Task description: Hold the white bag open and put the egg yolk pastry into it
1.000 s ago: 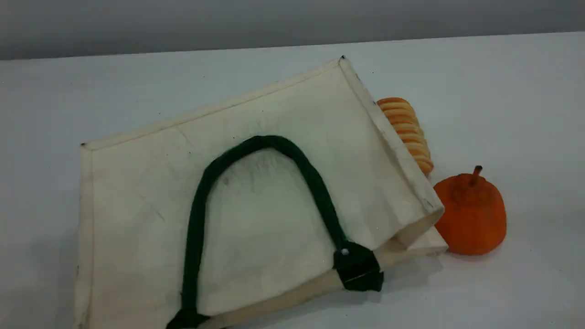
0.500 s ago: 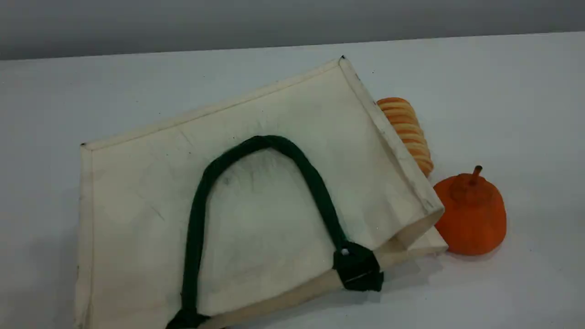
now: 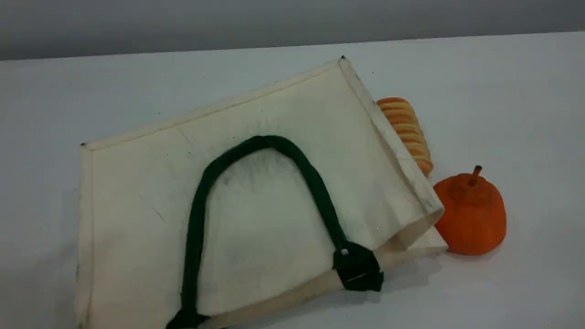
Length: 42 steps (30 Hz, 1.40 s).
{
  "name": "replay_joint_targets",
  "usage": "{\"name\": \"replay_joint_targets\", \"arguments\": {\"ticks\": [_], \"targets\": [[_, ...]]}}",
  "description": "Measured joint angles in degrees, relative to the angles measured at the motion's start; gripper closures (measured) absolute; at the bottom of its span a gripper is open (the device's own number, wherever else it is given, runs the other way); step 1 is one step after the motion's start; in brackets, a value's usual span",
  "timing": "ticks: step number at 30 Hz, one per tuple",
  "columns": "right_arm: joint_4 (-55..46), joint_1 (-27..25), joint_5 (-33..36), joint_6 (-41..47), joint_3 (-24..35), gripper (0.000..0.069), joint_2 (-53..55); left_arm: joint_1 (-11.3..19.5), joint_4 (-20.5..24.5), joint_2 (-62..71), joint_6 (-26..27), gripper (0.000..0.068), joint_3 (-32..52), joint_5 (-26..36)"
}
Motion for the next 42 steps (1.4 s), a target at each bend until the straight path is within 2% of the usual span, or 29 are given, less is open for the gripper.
{"name": "replay_joint_targets", "arguments": {"ticks": [2,6,11,18,21,25,33,42], "targets": [[2.7,0.0,6.8,-1.2,-0.2,0.0230,0.0,0.0,-0.4,-3.1,-0.9,0.0096,1.7,0.0],[9.9,0.0,13.7,-3.3,3.9,0.0230,0.4,0.0,0.0,-11.4,-0.9,0.0096,9.2,0.1],[15.9,0.0,13.9,-3.6,13.2,0.0230,0.2,0.0,0.0,-23.8,-0.8,0.0096,23.4,0.2],[23.2,0.0,13.4,-3.3,30.1,0.0230,0.2,0.0,-0.1,-41.2,-0.9,0.0096,44.9,0.2],[27.0,0.0,10.2,-3.6,35.8,0.0230,0.2,0.0,-0.1,-47.9,-0.9,0.0096,52.8,0.0],[27.9,0.0,10.5,-3.3,41.2,0.0230,0.2,0.0,-0.1,-55.3,-0.9,0.0096,60.9,-2.7],[25.3,0.0,10.2,-4.9,42.9,0.0230,0.2,0.0,-0.1,-60.8,-1.3,0.0096,70.4,-2.9],[22.1,0.0,9.7,-5.3,42.8,0.0230,0.2,0.0,0.0,-60.8,-5.7,0.0096,71.4,-5.6]]}}
